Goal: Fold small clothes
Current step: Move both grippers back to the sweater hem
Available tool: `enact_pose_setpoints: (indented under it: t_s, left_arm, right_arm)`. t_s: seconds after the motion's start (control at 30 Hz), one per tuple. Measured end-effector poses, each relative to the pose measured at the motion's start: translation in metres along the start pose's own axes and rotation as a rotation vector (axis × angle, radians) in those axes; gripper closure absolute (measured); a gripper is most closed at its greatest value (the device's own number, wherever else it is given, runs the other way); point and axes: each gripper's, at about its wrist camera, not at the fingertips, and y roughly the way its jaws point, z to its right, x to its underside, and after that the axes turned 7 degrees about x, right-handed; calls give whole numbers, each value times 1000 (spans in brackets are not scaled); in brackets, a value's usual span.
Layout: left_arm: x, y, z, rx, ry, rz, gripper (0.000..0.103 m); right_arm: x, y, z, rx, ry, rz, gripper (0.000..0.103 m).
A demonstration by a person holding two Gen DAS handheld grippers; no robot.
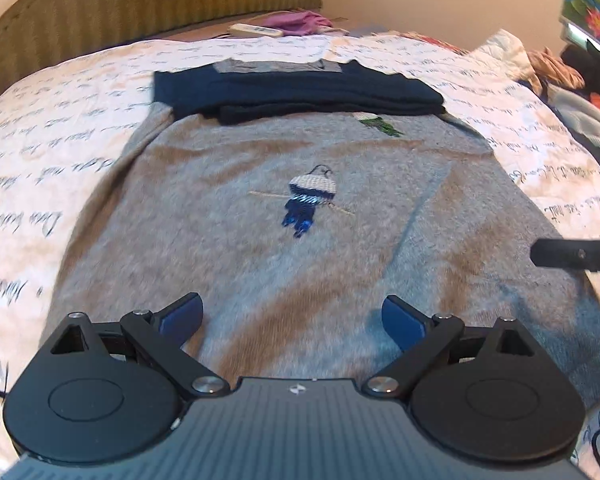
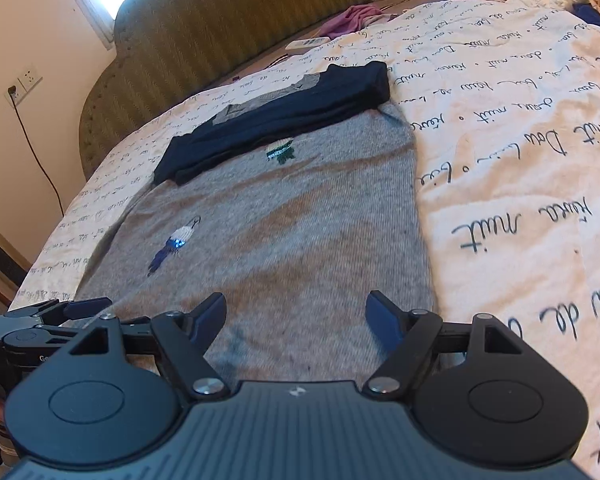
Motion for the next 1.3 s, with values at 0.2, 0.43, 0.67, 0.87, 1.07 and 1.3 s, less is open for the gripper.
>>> enact_pose_setpoints:
  t_s: [0.2, 0.43, 0.67, 0.87, 1.07, 1.3]
  left_arm:
    - [-9, -16, -4, -37, -13, 49, 6]
    - [-34, -10, -12, -80, -68, 89, 6]
    - [-40, -1, -17, -141, -68, 90, 6]
    - [-28, 1, -26, -136, -91, 65, 6]
    - [-20, -3, -23, -116, -81, 62, 6]
    - [-9, -6, -21, -114, -89, 45, 6]
  right_arm:
    - [-2, -14, -23, -6, -58, 45, 26]
    - [-29, 4, -47, 29, -80, 74, 26]
    - [-59, 46, -61, 146, -88, 7, 25]
    - [-44, 58, -52, 183, -86, -43, 25]
    - [-30, 49, -46, 188, -70, -43, 25]
    - [-22, 41, -43, 205, -90, -58, 24]
